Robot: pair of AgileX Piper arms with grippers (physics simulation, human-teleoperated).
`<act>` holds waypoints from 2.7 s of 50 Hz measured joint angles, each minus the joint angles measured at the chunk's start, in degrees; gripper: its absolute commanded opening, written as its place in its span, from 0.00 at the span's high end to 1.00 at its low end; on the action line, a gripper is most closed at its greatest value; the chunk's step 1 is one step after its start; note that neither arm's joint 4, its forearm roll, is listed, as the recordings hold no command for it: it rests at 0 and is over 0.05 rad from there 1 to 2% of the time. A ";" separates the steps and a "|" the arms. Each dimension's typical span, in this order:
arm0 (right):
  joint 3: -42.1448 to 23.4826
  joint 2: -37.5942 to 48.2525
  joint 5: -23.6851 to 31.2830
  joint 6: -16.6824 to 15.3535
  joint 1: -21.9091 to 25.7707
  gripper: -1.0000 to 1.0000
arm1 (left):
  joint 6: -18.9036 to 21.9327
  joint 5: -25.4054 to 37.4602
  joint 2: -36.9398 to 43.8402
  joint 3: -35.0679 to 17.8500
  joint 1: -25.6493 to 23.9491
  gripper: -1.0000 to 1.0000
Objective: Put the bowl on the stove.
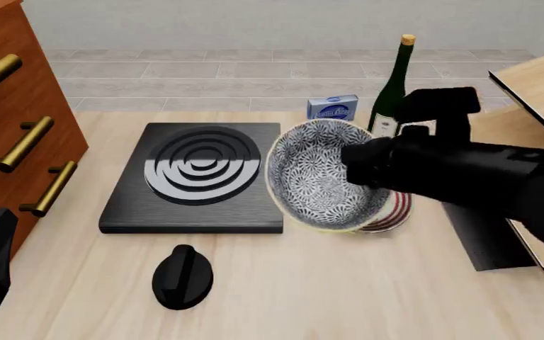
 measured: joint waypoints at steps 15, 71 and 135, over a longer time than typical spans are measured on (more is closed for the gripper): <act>-9.94 10.42 -1.83 2.56 0.28 1.00 | 0.00 0.00 0.00 0.00 0.00 0.00; -46.59 43.37 3.84 9.35 3.65 1.00 | 0.00 0.00 0.00 0.00 0.00 0.00; -68.08 67.17 4.68 15.06 3.37 1.00 | 0.00 0.00 0.00 0.00 0.00 0.00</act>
